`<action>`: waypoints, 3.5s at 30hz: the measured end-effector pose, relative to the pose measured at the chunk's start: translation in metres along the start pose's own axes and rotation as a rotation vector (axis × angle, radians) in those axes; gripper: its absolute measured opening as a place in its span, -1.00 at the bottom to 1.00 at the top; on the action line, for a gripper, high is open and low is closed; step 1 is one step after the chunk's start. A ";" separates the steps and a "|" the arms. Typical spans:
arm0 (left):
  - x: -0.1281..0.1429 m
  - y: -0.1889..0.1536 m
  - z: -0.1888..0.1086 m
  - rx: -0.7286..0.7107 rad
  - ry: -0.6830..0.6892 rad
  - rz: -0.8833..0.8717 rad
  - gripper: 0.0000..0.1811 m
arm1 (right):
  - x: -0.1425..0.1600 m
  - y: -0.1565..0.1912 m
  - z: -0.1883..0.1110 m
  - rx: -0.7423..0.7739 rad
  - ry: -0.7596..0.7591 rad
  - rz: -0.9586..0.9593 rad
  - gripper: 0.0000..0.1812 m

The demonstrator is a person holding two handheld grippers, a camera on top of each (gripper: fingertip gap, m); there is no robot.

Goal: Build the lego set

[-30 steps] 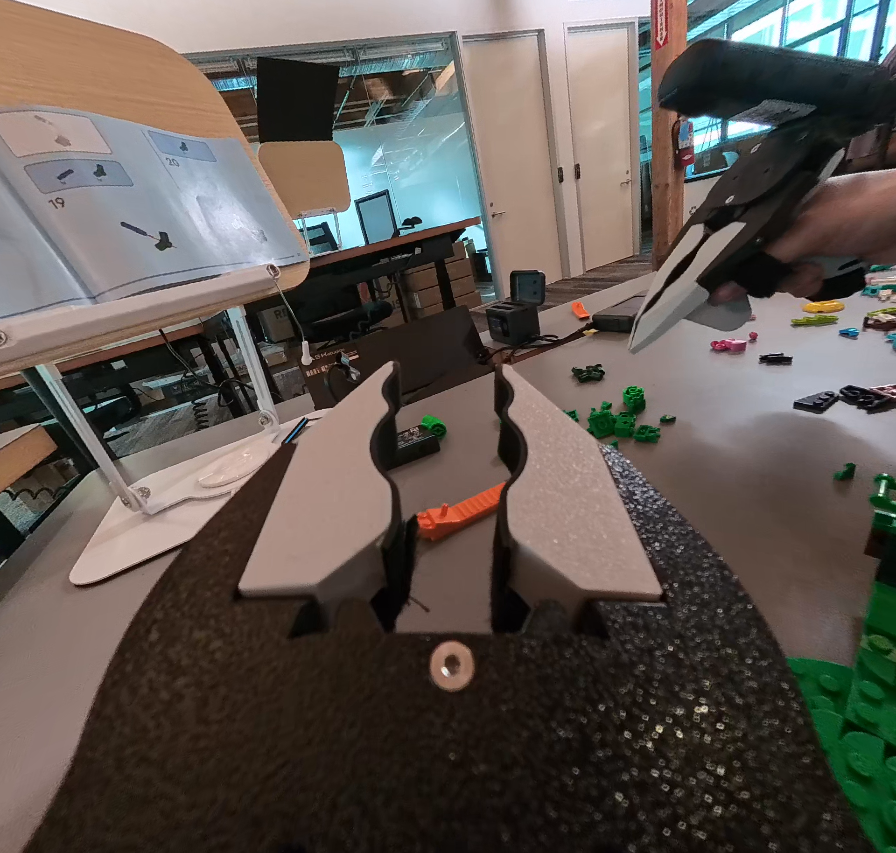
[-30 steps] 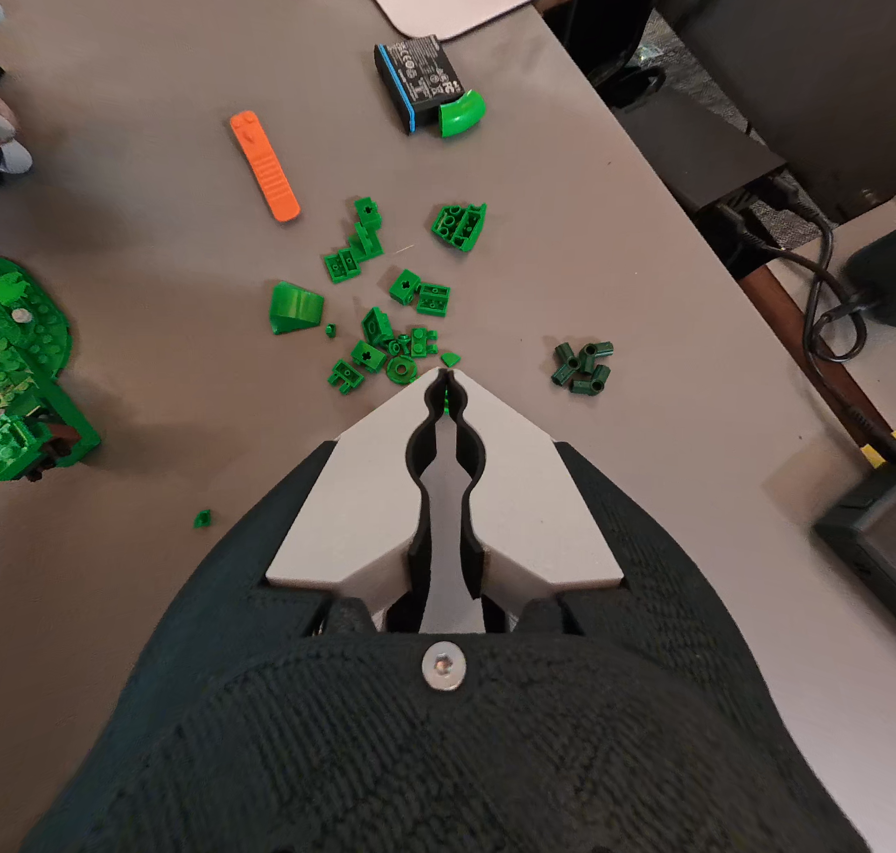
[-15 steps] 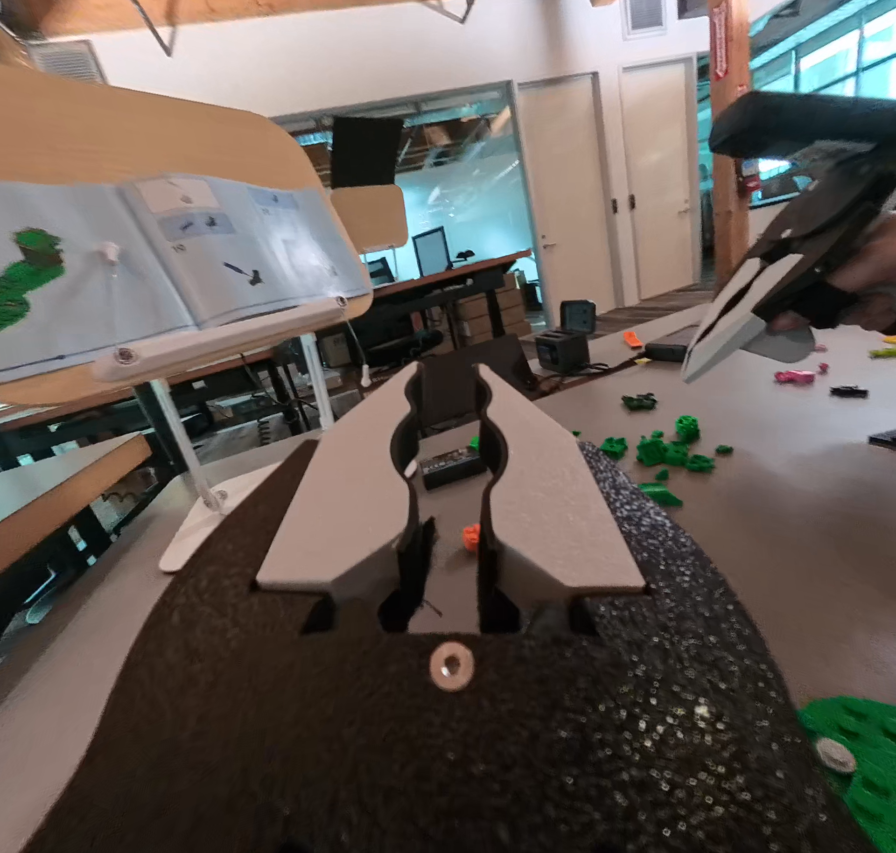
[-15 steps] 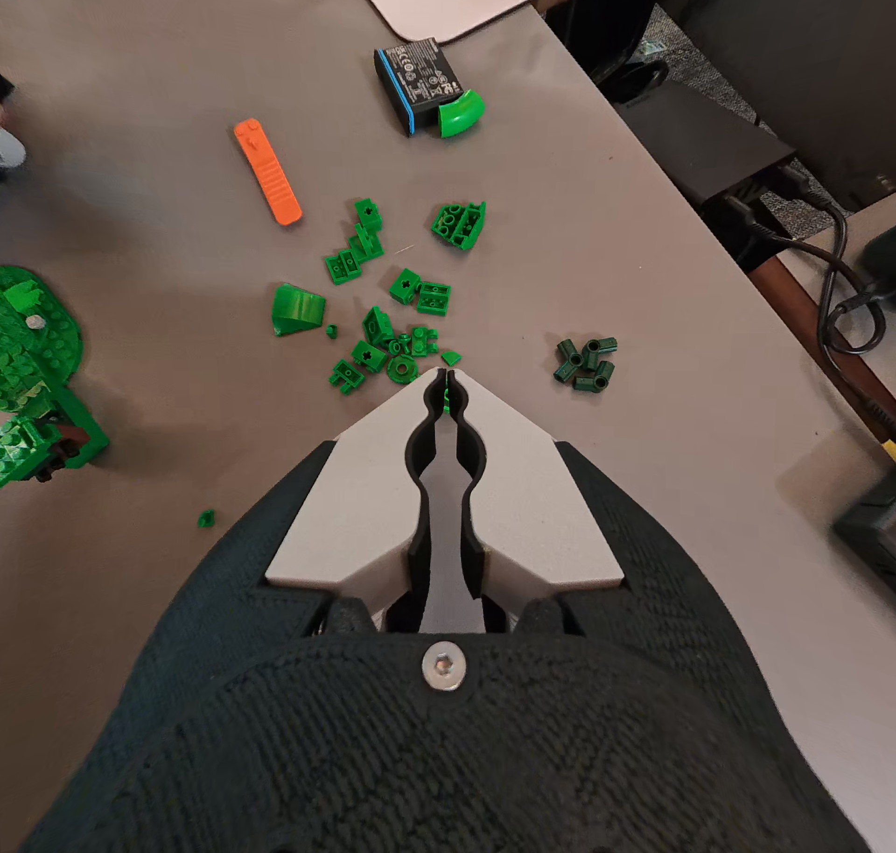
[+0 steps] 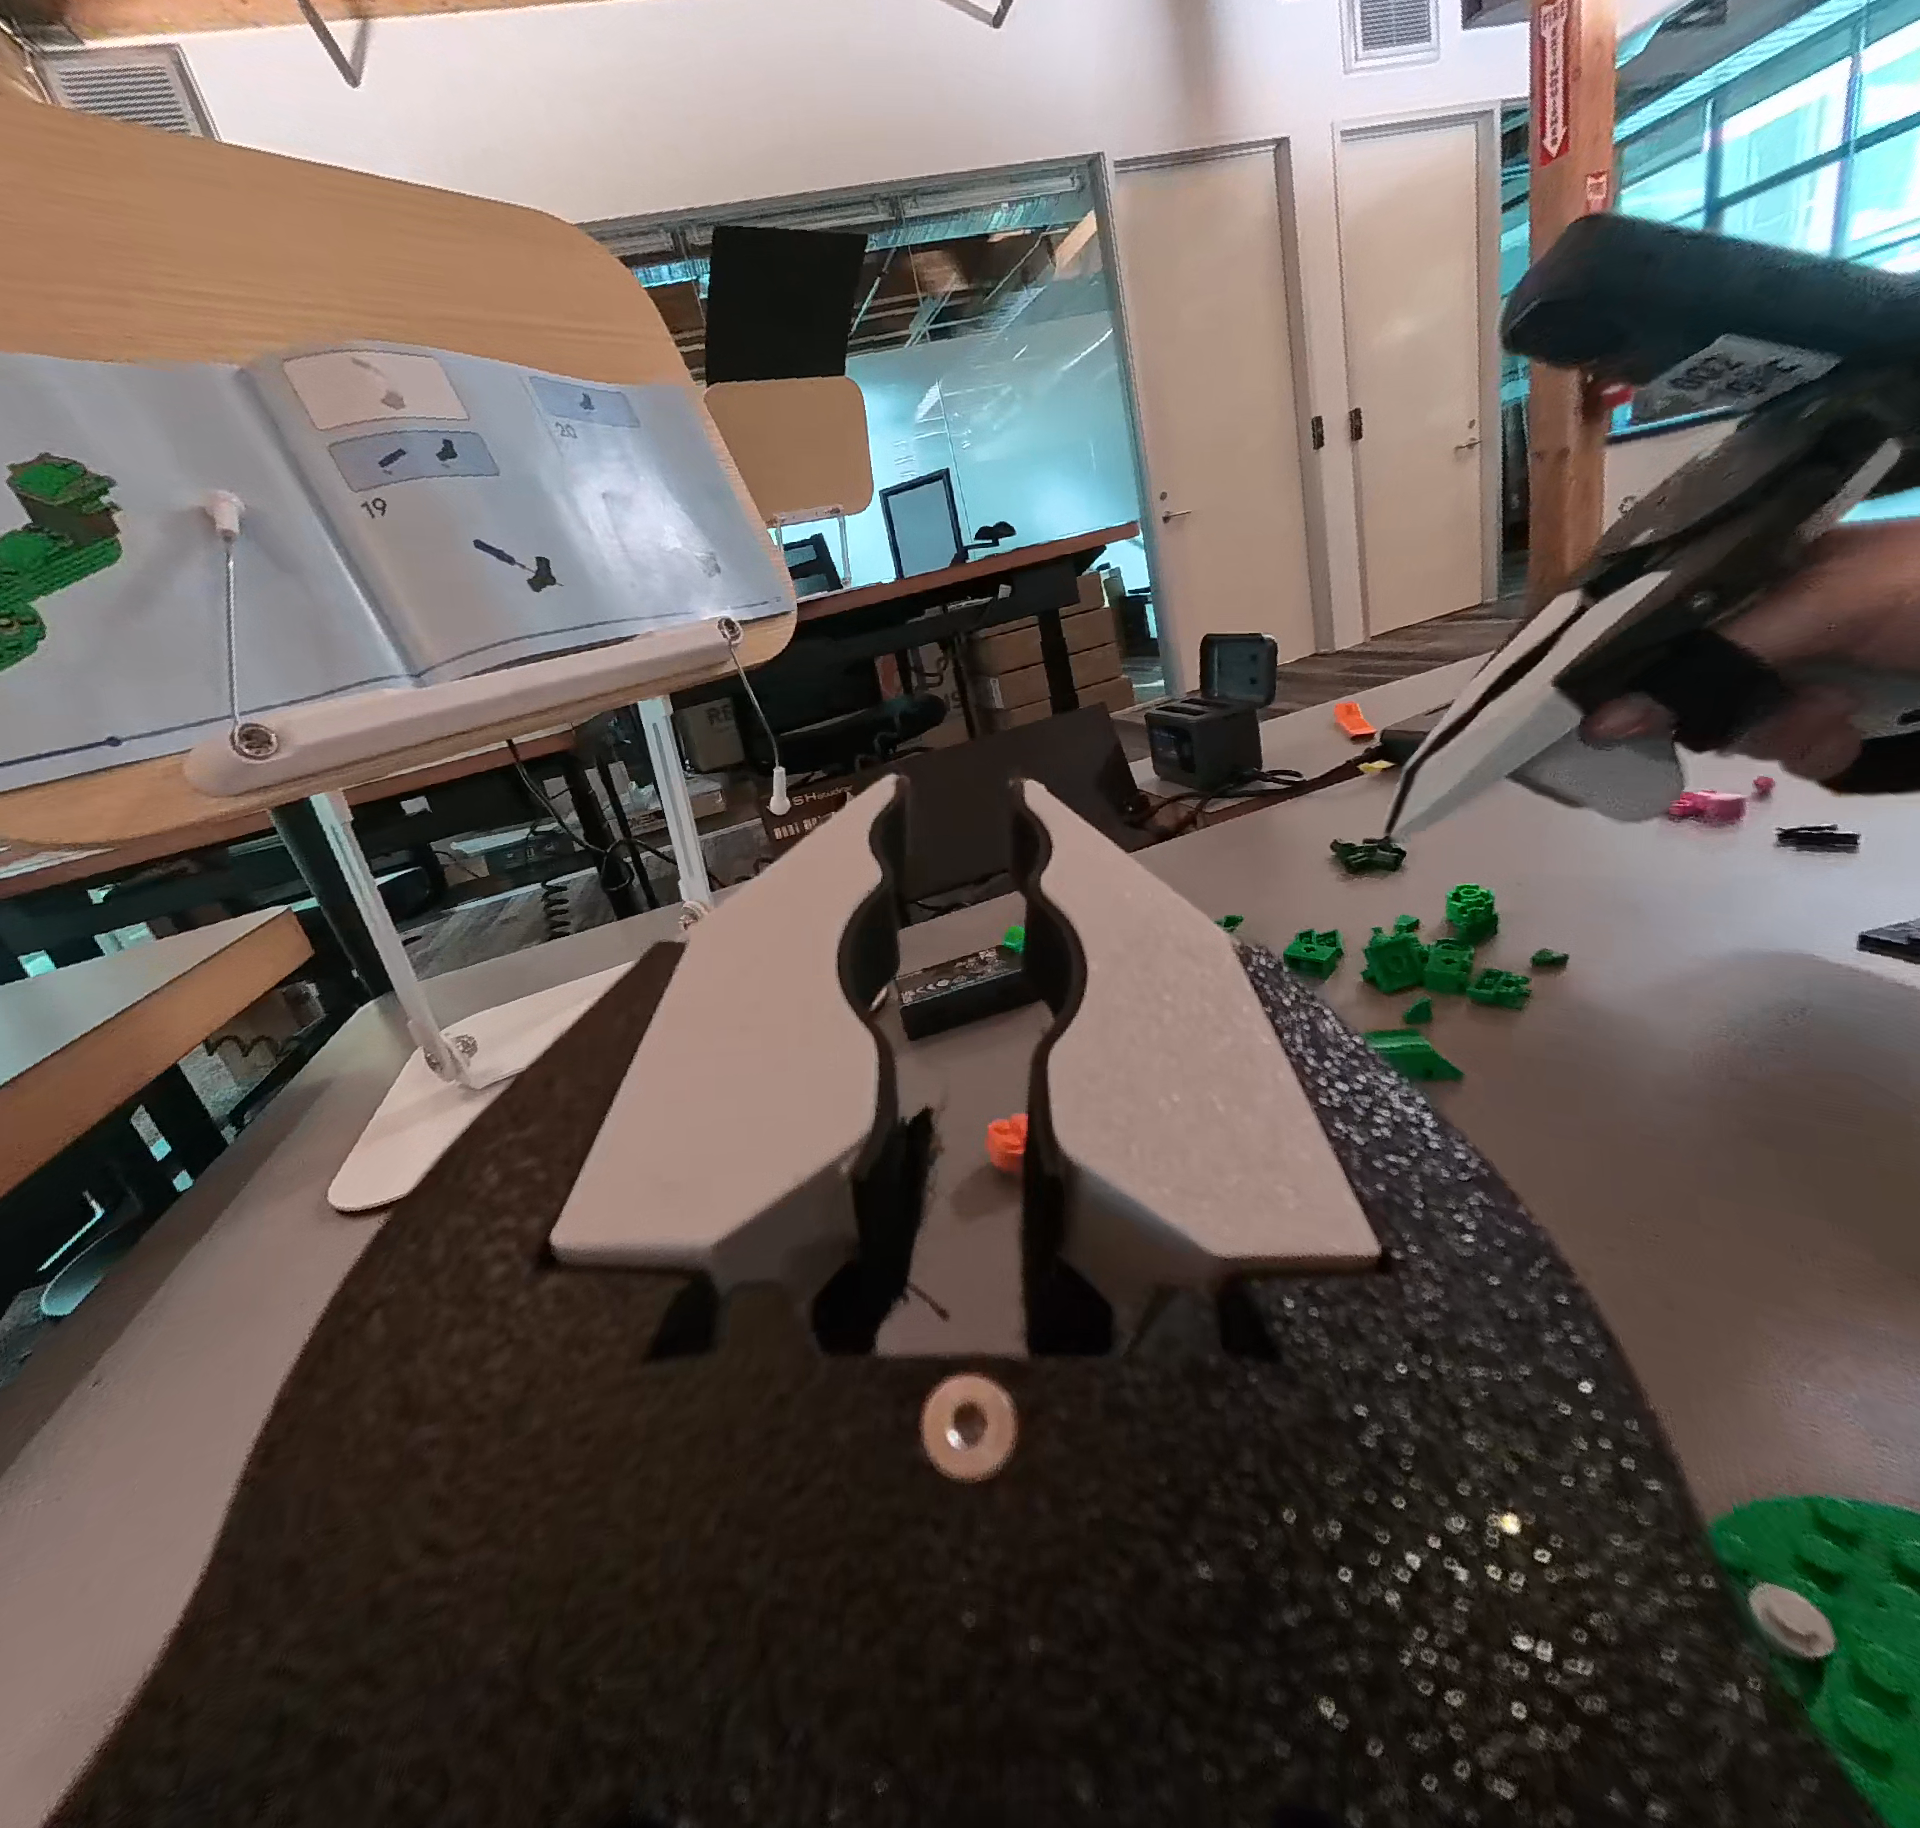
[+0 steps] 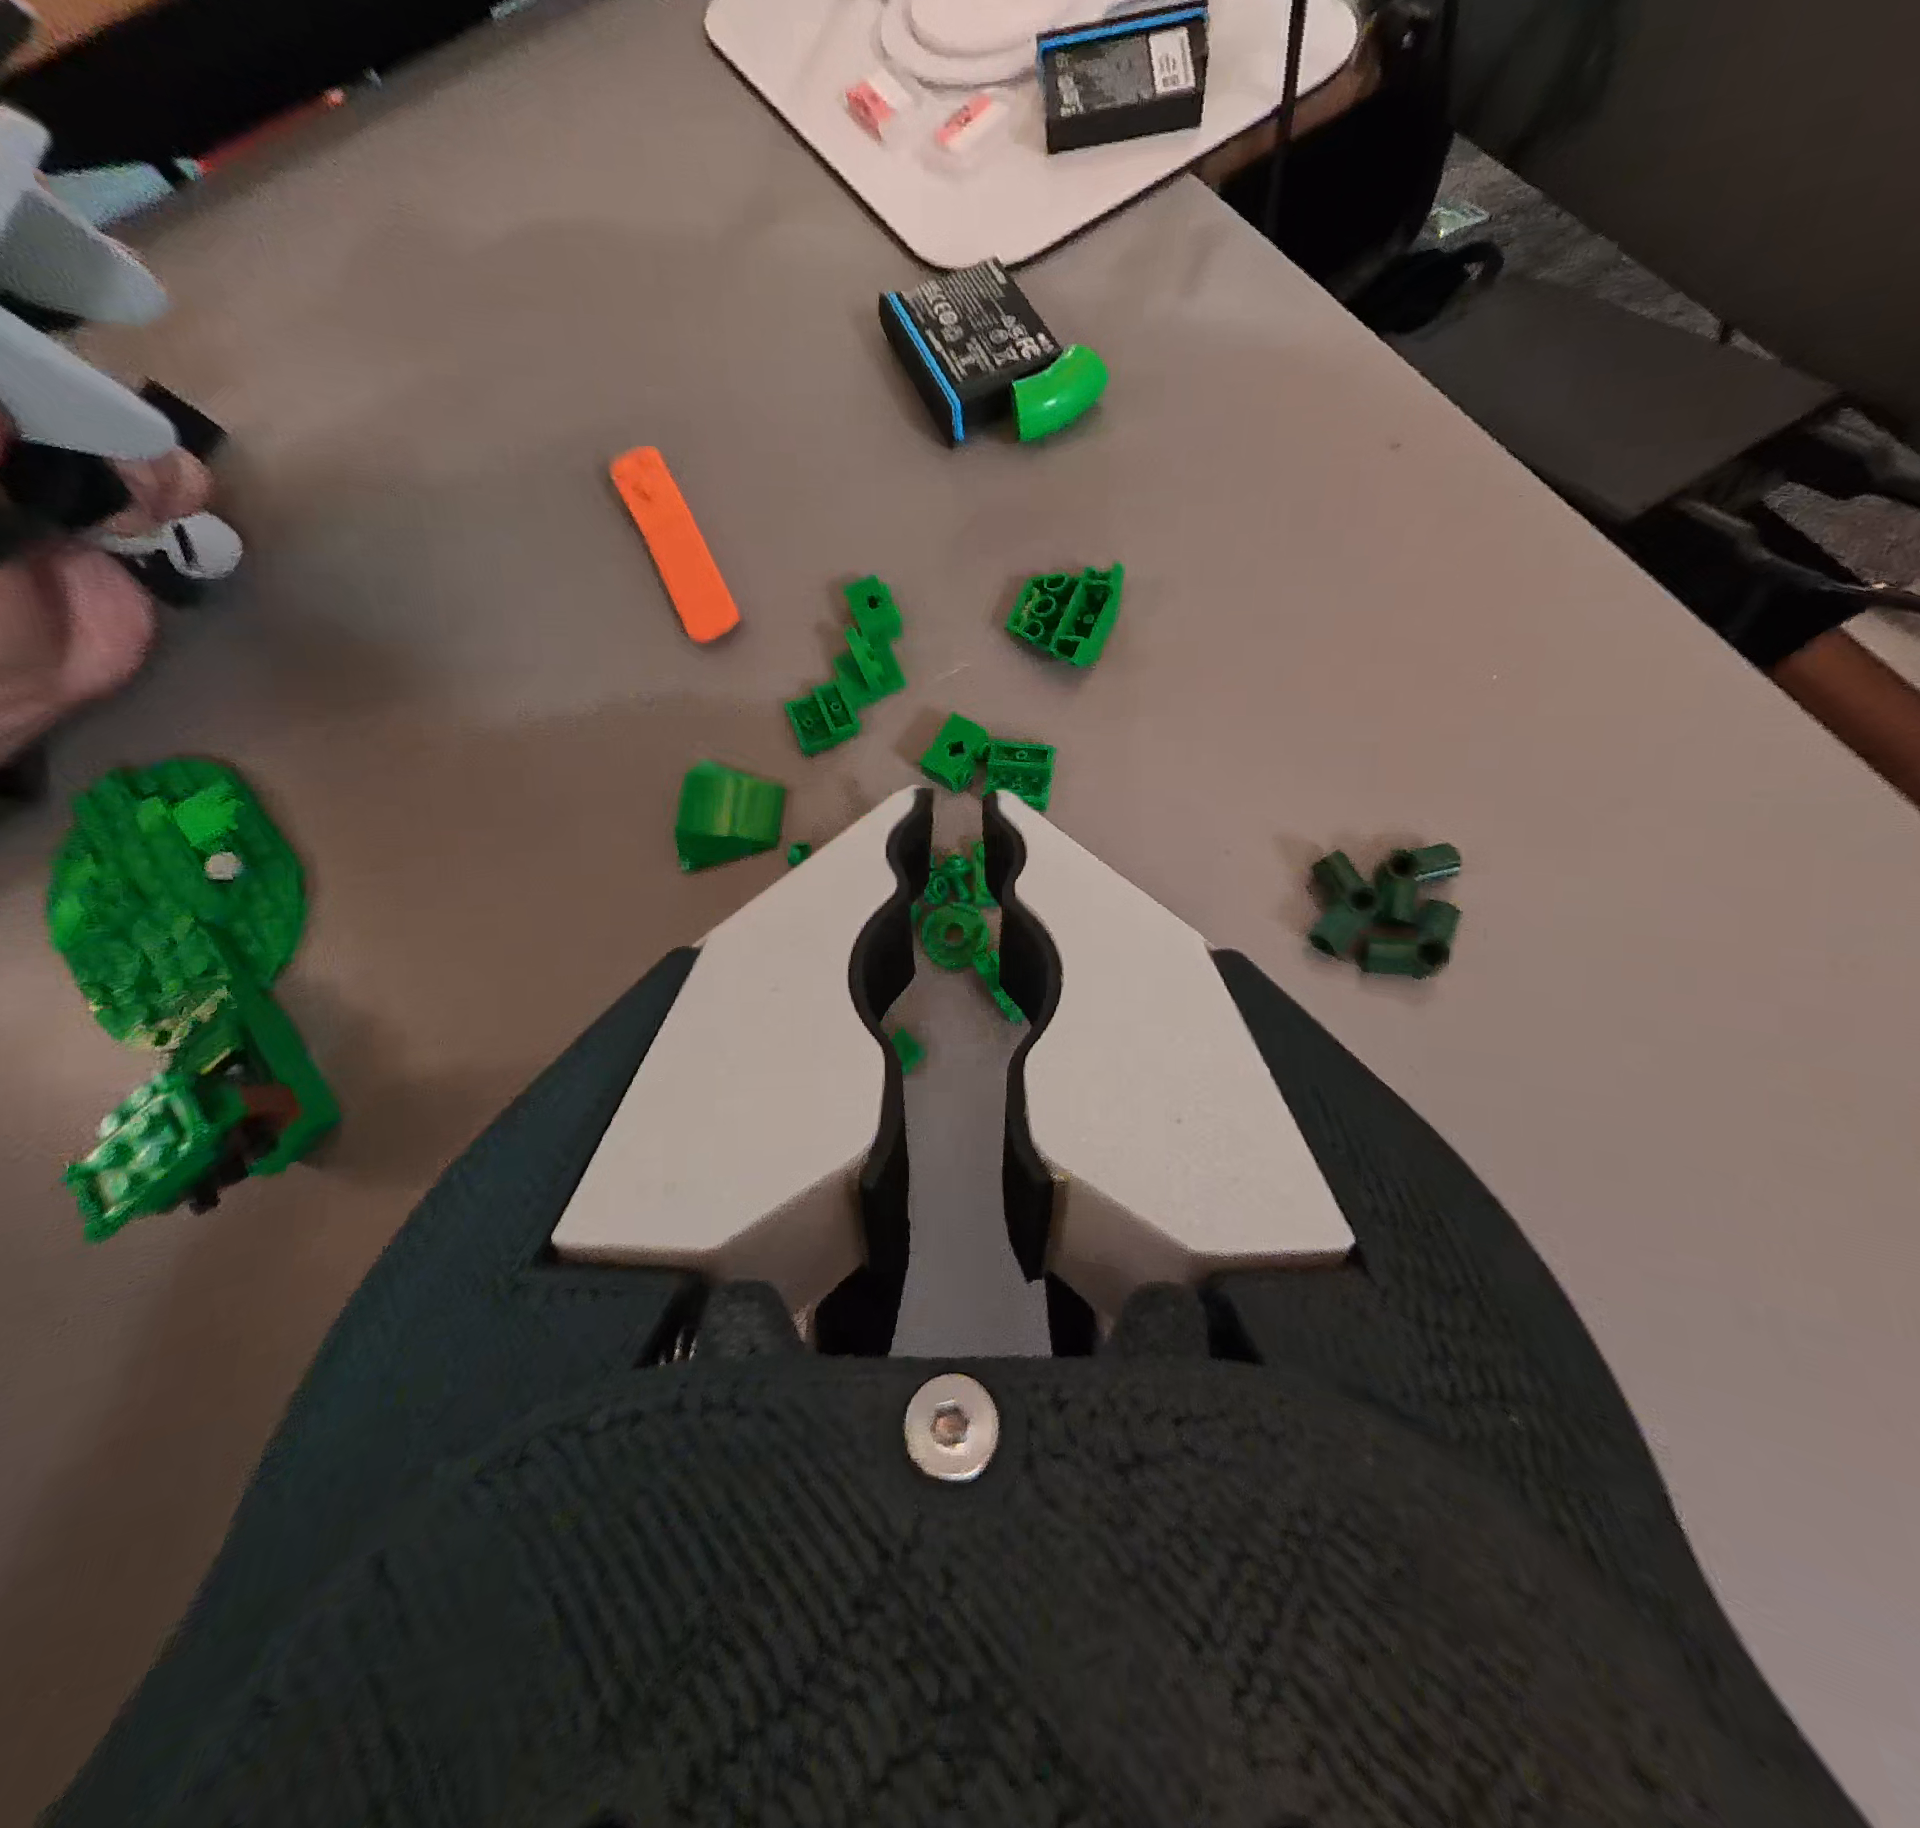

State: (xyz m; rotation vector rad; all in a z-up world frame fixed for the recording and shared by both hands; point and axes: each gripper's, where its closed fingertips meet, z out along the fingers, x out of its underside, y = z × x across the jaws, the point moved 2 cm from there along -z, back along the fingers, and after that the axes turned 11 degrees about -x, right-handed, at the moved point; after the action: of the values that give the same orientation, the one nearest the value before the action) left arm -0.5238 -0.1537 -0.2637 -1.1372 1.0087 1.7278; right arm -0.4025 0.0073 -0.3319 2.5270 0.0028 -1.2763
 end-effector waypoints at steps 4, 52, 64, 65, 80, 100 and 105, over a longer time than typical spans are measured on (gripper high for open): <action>0.000 0.000 0.000 0.002 0.003 -0.003 -0.83 | 0.006 0.002 0.017 0.032 0.047 -0.024 -0.89; 0.003 -0.005 0.001 0.021 0.024 0.007 -0.84 | 0.016 -0.023 0.037 0.103 0.084 0.021 -0.75; 0.003 -0.007 0.002 0.031 0.028 0.014 -0.84 | 0.026 -0.008 0.027 0.021 0.224 0.108 -0.77; 0.003 -0.007 0.002 0.031 0.029 0.014 -0.84 | 0.024 -0.008 0.026 0.029 0.209 0.098 -0.77; 0.003 -0.012 0.002 0.053 0.035 0.028 -0.83 | 0.010 0.024 0.070 0.007 0.155 -0.033 -0.80; -0.008 -0.055 -0.008 0.510 0.123 -0.495 -0.61 | -0.055 0.125 0.022 0.072 -0.308 -1.175 -0.83; -0.008 -0.066 -0.013 0.574 0.151 -0.471 -0.69 | -0.052 0.140 0.022 0.102 -0.266 -1.316 -0.84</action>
State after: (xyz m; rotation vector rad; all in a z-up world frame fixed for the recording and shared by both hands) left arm -0.4575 -0.1439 -0.2717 -1.0235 1.1204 0.9096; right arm -0.4318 -0.1249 -0.2652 2.3060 1.7904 -1.9815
